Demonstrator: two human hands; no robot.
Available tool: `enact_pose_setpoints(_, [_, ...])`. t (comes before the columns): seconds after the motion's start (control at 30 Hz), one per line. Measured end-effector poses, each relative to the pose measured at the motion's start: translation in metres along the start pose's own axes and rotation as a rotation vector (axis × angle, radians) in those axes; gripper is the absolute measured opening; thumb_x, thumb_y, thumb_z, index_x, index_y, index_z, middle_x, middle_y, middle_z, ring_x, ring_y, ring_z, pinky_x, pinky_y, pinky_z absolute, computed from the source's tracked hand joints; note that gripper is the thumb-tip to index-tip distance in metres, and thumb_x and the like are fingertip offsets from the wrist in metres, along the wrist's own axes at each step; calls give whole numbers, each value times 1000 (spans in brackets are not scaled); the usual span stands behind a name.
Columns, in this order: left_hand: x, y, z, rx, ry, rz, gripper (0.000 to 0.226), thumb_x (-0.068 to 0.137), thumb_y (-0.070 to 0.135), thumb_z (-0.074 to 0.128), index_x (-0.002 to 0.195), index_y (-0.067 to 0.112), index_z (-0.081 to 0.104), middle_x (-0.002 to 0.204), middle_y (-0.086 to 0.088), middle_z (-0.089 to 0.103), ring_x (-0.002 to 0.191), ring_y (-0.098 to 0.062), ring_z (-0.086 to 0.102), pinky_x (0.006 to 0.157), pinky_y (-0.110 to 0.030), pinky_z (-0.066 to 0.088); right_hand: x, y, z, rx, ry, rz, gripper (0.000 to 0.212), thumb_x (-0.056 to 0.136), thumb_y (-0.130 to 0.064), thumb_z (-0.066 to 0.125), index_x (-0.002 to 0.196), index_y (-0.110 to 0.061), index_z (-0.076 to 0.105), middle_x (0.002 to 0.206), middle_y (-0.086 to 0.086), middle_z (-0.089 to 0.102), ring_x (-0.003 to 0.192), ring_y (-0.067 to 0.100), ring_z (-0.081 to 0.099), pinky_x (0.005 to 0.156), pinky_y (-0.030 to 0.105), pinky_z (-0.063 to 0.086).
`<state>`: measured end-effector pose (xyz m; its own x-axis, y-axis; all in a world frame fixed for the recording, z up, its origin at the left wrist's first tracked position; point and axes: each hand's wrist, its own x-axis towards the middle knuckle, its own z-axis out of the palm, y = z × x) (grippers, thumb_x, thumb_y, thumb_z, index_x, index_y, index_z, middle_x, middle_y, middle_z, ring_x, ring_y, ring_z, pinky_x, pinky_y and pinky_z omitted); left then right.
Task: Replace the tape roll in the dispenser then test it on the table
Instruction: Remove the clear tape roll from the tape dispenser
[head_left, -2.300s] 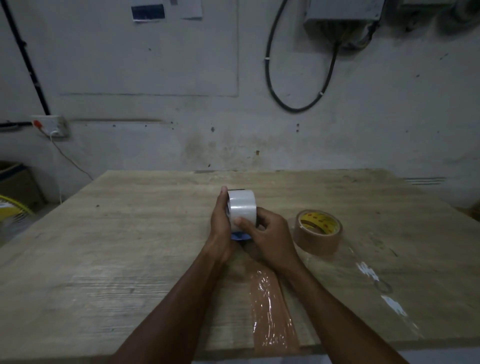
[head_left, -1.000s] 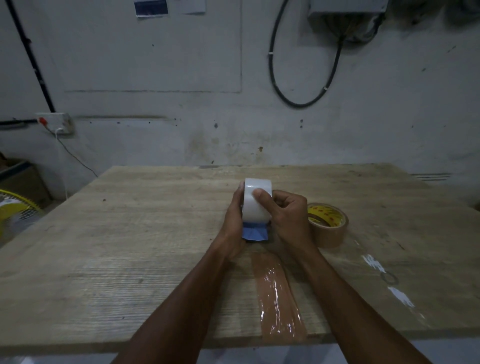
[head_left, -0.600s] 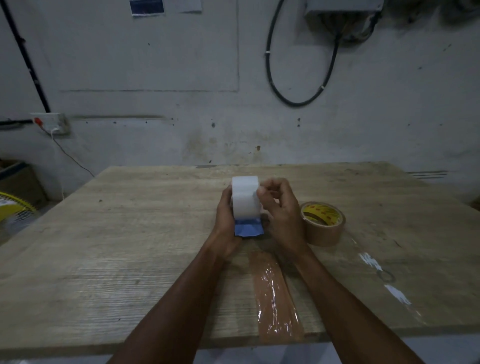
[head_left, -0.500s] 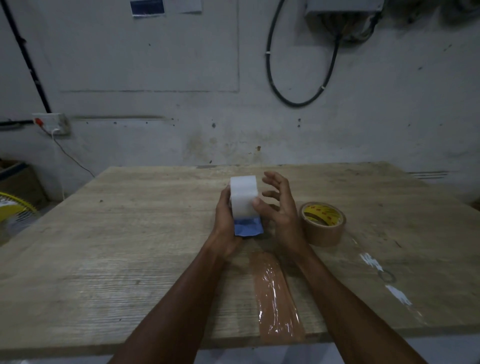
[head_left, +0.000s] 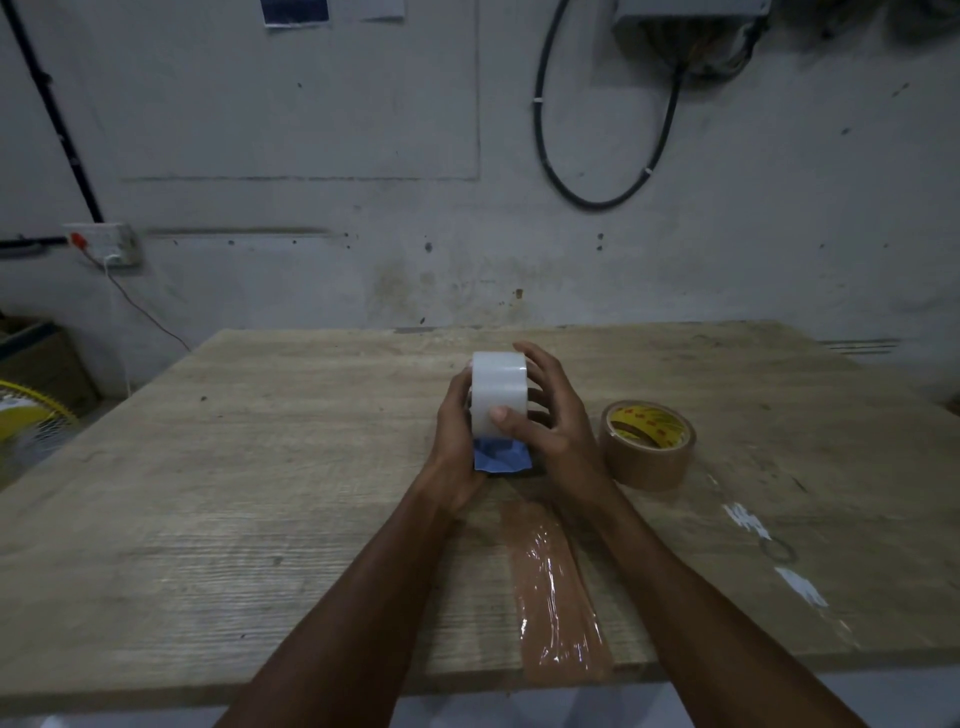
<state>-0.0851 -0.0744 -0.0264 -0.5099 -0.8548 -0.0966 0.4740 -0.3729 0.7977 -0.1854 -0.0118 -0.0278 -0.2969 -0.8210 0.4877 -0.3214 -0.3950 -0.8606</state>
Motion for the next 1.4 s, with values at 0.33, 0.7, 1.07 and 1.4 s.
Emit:
enact_pose_setpoints(0.33, [10, -1, -5, 24, -20, 38, 51, 96, 51, 50, 118, 9, 68, 95, -16, 74, 80, -26, 72, 70, -38, 58, 2, 3, -2, 15, 49, -10, 68, 77, -40, 75, 139, -38, 45, 137, -7, 56, 119, 15, 58, 92, 50, 55])
enact_pose_setpoints(0.7, [8, 6, -5, -61, -37, 1, 58, 94, 55, 49, 118, 4, 64, 99, -20, 69, 82, -29, 68, 66, -37, 61, 0, -2, -8, 105, 100, 14, 62, 78, -40, 72, 135, -35, 50, 132, -5, 60, 116, 16, 60, 92, 48, 56])
enact_pose_setpoints(1.07, [15, 4, -11, -165, -5, 61, 52, 96, 56, 46, 105, 9, 67, 94, -16, 69, 78, -27, 69, 61, -35, 60, 3, -4, -11, 237, 167, 14, 65, 80, -32, 73, 138, -39, 45, 129, 6, 63, 110, 25, 65, 84, 39, 58])
enact_pose_setpoints(1.4, [16, 7, -8, -399, -41, 52, 56, 98, 53, 44, 78, 9, 73, 82, -9, 62, 71, -22, 61, 59, -28, 59, 11, -3, -9, 821, 174, 197, 54, 79, -23, 76, 128, -25, 55, 139, 20, 49, 126, 43, 51, 95, 59, 49])
